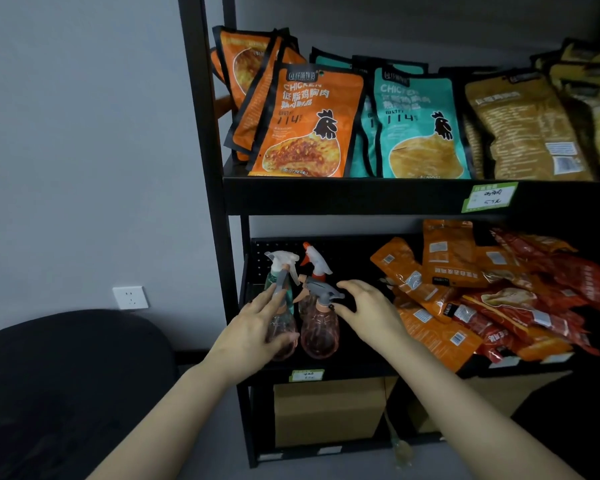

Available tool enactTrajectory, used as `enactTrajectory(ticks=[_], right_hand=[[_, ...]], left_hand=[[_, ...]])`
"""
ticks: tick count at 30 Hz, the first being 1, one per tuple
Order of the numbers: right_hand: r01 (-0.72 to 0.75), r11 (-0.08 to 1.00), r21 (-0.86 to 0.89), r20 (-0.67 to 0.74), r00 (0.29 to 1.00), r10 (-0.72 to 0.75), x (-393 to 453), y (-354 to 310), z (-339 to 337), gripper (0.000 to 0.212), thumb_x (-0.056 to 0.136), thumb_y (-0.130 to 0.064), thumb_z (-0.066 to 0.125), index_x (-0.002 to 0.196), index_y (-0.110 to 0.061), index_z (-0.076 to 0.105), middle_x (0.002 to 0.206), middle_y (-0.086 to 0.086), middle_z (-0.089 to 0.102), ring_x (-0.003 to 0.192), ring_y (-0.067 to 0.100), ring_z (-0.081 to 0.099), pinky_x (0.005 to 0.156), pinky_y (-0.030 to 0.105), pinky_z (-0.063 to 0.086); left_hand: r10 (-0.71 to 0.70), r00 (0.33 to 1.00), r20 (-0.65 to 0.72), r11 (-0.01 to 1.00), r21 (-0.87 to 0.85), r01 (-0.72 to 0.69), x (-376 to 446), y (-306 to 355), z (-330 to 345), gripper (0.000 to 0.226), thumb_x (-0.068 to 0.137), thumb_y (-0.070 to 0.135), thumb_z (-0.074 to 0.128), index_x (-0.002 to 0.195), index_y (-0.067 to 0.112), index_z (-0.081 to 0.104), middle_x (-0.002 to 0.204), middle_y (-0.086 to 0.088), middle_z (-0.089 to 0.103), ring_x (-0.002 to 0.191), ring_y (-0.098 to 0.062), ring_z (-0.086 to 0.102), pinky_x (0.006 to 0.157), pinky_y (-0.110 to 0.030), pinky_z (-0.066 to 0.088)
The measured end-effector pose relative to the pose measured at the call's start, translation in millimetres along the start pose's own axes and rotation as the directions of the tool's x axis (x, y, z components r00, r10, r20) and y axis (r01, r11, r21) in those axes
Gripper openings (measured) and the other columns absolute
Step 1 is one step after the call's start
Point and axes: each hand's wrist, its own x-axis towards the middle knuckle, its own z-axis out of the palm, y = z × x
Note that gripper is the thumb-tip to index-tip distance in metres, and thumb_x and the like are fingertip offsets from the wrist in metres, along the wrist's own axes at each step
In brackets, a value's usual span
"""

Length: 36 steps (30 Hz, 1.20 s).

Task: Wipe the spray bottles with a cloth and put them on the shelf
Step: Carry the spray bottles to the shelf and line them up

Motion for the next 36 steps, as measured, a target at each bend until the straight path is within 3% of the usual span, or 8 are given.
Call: enactTrajectory(ticks=[6, 16, 22, 24, 27, 30, 33, 36], right_hand=[[0.044, 0.999, 0.028, 0.008, 0.999, -0.044, -7, 1, 9, 0.044, 0.092, -0.034, 0.056, 0.133, -0.02, 0.048, 0.136, -0.006, 0.049, 0.122, 0.012, 0.047, 0.091, 0.023, 0.042], [0.159, 0.961, 0.225, 0.043, 0.984, -0.172, 17, 3, 38, 0.042, 0.092, -0.03, 0.057, 0.133, -0.019, 0.05, 0.129, -0.009, 0.052, 0.117, 0.005, 0.049, 0.097, 0.016, 0.04], [0.271, 0.934, 0.231, -0.036, 0.962, -0.271, 46, -1, 41, 0.036, 0.092, -0.022, 0.057, 0.128, -0.019, 0.055, 0.126, -0.008, 0.055, 0.119, 0.007, 0.043, 0.097, 0.007, 0.03], [0.288, 0.936, 0.203, -0.029, 0.957, -0.288, 57, -5, 41, 0.037, 0.092, -0.022, 0.058, 0.128, -0.019, 0.055, 0.126, -0.006, 0.056, 0.119, 0.009, 0.045, 0.098, 0.012, 0.031], [0.305, 0.936, 0.179, -0.001, 0.951, -0.309, 71, -13, 39, 0.042, 0.091, -0.022, 0.059, 0.132, -0.019, 0.052, 0.133, -0.007, 0.051, 0.125, 0.008, 0.043, 0.104, 0.02, 0.034], [0.295, 0.943, 0.154, 0.118, 0.942, -0.314, 79, -22, 35, 0.045, 0.094, -0.023, 0.055, 0.137, -0.022, 0.045, 0.144, -0.012, 0.038, 0.128, 0.006, 0.038, 0.107, 0.02, 0.031], [0.303, 0.945, 0.12, 0.214, 0.922, -0.323, 84, -31, 32, 0.042, 0.095, -0.022, 0.053, 0.137, -0.022, 0.047, 0.147, -0.007, 0.034, 0.134, 0.009, 0.031, 0.113, 0.026, 0.024], [0.319, 0.945, 0.066, 0.246, 0.913, -0.325, 89, -37, 30, 0.025, 0.097, -0.019, 0.049, 0.117, -0.013, 0.063, 0.133, 0.004, 0.048, 0.13, 0.02, 0.033, 0.112, 0.024, 0.021]], left_hand=[[-0.015, 0.999, -0.046, 1.0, -0.01, 0.014, 14, 0, 11, 0.078, 0.088, 0.046, 0.055, 0.149, 0.026, 0.009, 0.158, 0.005, 0.005, 0.142, -0.018, 0.021, 0.113, -0.032, 0.027], [-0.097, 0.978, -0.187, 0.992, -0.101, 0.079, 60, -16, 38, 0.075, 0.092, 0.029, 0.055, 0.148, 0.037, 0.005, 0.156, 0.002, 0.014, 0.139, -0.019, 0.029, 0.102, -0.033, 0.043], [-0.155, 0.954, -0.255, 0.984, -0.13, 0.125, 71, -26, 47, 0.067, 0.092, 0.017, 0.056, 0.148, 0.021, 0.021, 0.152, 0.0, 0.028, 0.135, -0.017, 0.035, 0.1, -0.022, 0.036], [-0.193, 0.941, -0.278, 0.976, -0.153, 0.155, 72, -29, 49, 0.062, 0.091, 0.017, 0.057, 0.146, 0.017, 0.028, 0.145, -0.002, 0.041, 0.126, -0.019, 0.048, 0.091, -0.02, 0.041], [-0.23, 0.929, -0.291, 0.968, -0.163, 0.189, 72, -30, 48, 0.053, 0.09, 0.009, 0.057, 0.139, 0.018, 0.041, 0.116, -0.008, 0.062, 0.103, -0.023, 0.061, 0.076, -0.021, 0.045], [-0.227, 0.927, -0.3, 0.97, -0.157, 0.186, 72, -28, 44, 0.048, 0.084, -0.004, 0.055, 0.127, 0.018, 0.055, 0.095, -0.004, 0.062, 0.083, -0.018, 0.06, 0.066, -0.022, 0.043], [-0.234, 0.926, -0.295, 0.97, -0.135, 0.202, 74, -27, 38, 0.045, 0.082, -0.003, 0.057, 0.123, 0.015, 0.058, 0.097, -0.005, 0.063, 0.085, -0.019, 0.059, 0.066, -0.022, 0.042], [-0.253, 0.925, -0.285, 0.967, -0.105, 0.232, 77, -27, 36, 0.042, 0.082, 0.0, 0.058, 0.12, 0.017, 0.058, 0.098, -0.005, 0.062, 0.09, -0.023, 0.061, 0.069, -0.028, 0.046]])
